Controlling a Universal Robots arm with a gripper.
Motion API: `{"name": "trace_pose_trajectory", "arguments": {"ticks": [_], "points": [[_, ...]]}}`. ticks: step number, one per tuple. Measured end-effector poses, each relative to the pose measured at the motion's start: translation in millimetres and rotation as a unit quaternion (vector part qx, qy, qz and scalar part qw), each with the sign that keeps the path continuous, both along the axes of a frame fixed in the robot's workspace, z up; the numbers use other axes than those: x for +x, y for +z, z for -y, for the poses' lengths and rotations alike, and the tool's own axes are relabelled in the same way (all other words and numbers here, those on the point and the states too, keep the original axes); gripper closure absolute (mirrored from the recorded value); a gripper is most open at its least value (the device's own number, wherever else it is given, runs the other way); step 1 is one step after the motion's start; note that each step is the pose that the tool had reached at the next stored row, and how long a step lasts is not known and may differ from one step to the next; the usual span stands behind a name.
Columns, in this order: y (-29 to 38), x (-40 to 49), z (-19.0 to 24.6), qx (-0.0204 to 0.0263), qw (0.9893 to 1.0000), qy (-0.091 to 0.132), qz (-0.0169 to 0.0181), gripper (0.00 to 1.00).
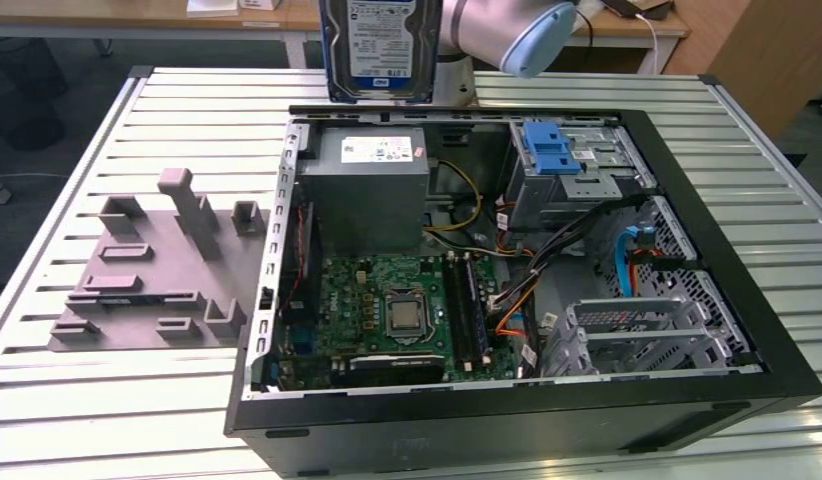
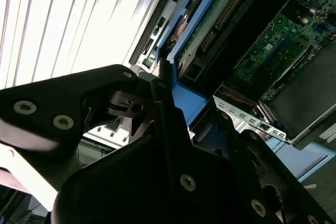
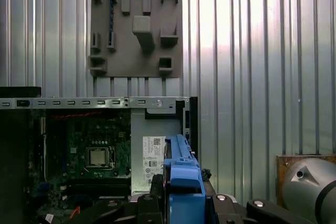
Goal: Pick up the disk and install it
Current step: 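Pick up the disk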
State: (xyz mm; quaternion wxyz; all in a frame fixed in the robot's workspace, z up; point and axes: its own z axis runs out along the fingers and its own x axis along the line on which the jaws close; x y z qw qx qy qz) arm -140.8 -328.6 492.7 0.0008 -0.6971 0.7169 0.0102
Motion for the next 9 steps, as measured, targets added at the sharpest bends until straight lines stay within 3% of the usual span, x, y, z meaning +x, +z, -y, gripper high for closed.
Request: {"name": "trace_pose_trajectory", "arguments": {"ticks": [5, 9], "points": [[0.0, 0.2, 4.9, 0.0, 1.0, -0.001, -0.0001, 0.64], [0.0, 0.3, 5.2, 0.0, 1.0, -0.001, 0.0, 0.64]]}}
